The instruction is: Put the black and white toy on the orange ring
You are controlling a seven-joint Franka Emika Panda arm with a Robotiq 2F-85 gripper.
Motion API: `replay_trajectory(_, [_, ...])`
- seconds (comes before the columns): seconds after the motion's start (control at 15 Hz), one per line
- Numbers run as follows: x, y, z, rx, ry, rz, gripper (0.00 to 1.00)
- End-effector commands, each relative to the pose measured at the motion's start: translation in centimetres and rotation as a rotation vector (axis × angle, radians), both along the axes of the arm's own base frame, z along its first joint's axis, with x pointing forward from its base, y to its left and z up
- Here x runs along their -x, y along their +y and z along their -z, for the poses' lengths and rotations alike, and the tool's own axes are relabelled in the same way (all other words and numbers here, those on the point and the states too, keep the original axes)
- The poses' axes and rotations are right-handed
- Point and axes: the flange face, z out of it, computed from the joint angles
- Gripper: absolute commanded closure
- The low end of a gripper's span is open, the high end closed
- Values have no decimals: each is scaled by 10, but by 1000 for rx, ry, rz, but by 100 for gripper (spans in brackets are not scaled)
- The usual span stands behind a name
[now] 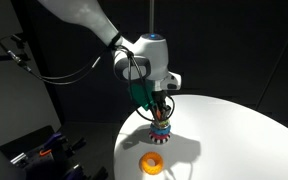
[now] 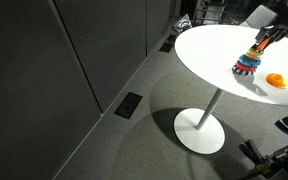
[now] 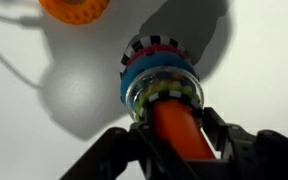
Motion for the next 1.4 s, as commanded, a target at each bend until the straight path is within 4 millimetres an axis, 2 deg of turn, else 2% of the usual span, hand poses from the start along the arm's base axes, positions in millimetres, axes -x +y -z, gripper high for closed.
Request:
replay_trajectory(0.0, [-2,-3,-6,-10,-8,18,46])
replay_trajectory(0.13, [-2,-4,-6,-11,-5,21,50])
replay_trajectory(0.2, [-2,-4,-6,-10,-5,22,46])
replay_trajectory(0.4, [-2,-4,-6,-9,-3,23,21])
replay_trajectory(0.47, [-2,-4,-5,-9,-2,24,10])
replay_trajectory(0.67, [-1,-4,-4,-9,0,24,0])
replay_trajectory(0.93, [-1,-6,0,-10,4,26,2])
replay_trajectory(1.33, [-1,-7,6,-18,11,28,0])
